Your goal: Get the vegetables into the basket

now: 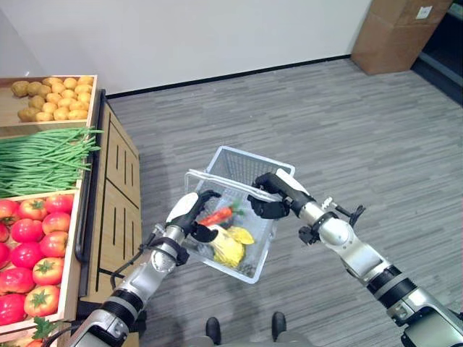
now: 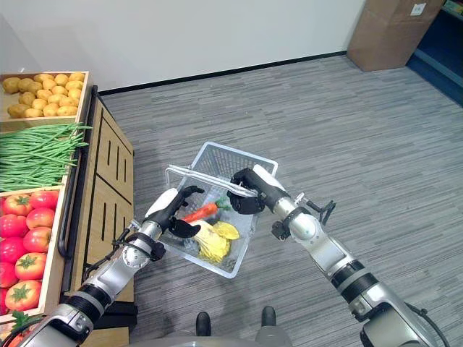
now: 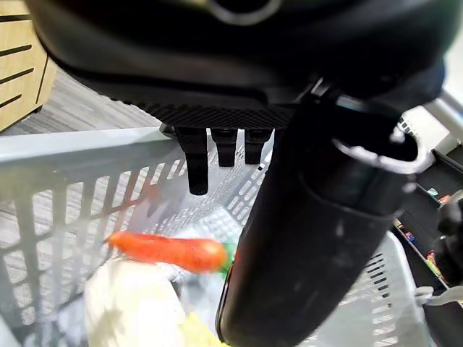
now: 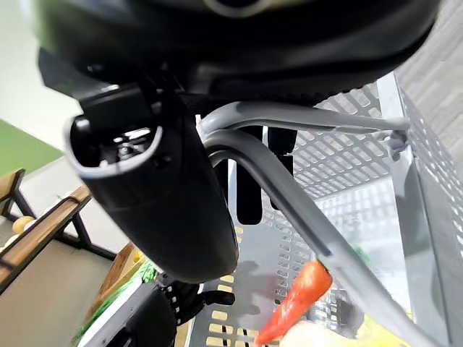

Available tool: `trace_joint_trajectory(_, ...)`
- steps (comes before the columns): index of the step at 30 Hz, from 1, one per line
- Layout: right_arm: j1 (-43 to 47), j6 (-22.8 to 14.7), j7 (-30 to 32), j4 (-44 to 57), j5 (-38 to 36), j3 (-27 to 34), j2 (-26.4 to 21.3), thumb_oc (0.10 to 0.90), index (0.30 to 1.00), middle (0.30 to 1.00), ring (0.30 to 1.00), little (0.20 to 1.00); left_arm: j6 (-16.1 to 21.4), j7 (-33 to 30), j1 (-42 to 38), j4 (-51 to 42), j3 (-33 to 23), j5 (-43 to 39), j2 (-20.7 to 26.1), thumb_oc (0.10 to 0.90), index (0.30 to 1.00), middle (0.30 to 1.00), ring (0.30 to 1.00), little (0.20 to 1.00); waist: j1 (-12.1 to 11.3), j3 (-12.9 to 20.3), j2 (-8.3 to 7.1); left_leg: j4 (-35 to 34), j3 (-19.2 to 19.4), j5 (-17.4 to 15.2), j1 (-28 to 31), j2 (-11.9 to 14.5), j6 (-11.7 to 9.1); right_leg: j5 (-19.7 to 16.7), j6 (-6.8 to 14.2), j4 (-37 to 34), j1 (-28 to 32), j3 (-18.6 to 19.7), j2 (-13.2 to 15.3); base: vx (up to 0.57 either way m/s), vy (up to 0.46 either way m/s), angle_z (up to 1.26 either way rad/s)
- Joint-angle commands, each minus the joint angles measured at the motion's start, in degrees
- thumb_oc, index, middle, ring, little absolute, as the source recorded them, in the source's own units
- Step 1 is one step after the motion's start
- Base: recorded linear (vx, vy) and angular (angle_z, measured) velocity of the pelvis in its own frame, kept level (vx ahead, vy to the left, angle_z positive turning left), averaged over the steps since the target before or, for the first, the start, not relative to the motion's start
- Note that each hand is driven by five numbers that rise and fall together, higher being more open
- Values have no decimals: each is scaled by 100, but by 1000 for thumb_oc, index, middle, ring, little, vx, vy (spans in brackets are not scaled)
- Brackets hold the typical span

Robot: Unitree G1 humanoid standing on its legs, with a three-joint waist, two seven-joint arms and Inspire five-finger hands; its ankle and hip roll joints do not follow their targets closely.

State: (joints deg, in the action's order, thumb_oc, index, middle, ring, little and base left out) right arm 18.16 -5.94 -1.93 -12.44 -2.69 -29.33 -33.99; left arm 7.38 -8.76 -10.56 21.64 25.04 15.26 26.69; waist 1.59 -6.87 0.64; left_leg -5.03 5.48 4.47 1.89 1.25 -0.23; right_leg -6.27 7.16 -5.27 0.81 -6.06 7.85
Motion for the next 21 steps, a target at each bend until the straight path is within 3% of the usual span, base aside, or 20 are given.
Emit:
trace_joint_trajectory(1, 84, -695, 517, -15, -4, 627, 212, 400, 300, 300, 300, 300, 557, 111, -80, -473, -168, -746, 341, 900, 1000, 1000, 1000, 1000, -130, 844, -254, 3, -111, -258, -22, 391, -490, 11, 330, 27, -83, -49, 345, 22, -2, 3)
trace_joint_trajectory(8, -94, -538, 840, -1082, 444, 941, 382, 400, 300, 300, 300, 300, 781, 811, 670, -1490, -62, -1845, 641, 900, 1000, 1000, 1000, 1000, -252, 796, -230, 3, -229, -248, -51, 371, -463, 32, 324, 27, -36, -128, 359, 3, -4, 4)
trace_joint_trajectory(12, -67, -470, 1074, -1807, 647, 1090, 510, 400, 300, 300, 300, 300, 789, 924, 1037, -1532, -97, -2089, 683, 900, 1000, 1000, 1000, 1000, -340, 751, -221, 3, -305, -228, -87, 361, -454, 48, 316, 27, -24, -183, 353, -7, -18, 13)
trace_joint_trajectory(14, 13, -339, 1265, -2589, 868, 1209, 550, 400, 300, 300, 300, 300, 722, 1122, 1411, -1173, -146, -2423, 623, 900, 1000, 1000, 1000, 1000, -437, 659, -187, 3, -418, -173, -167, 360, -464, 53, 303, 27, -23, -265, 341, -30, -33, 20)
trace_joint_trajectory(20, 145, -215, 1376, -3591, 1011, 1275, 563, 400, 300, 300, 300, 300, 597, 1198, 1736, -174, -332, -2478, 403, 900, 1000, 1000, 1000, 1000, -522, 539, -119, 3, -519, -99, -275, 379, -481, 50, 283, 27, -76, -346, 314, -37, -36, 16)
trace_joint_trajectory(21, 345, -103, 1513, -4671, 1163, 1416, 416, 400, 300, 300, 300, 300, 563, 1005, 1756, 1616, -305, -1215, 153, 900, 1000, 1000, 1000, 1000, -603, 424, -43, 3, -595, -22, -413, 419, -520, 46, 267, 27, -167, -393, 279, -51, -66, 15)
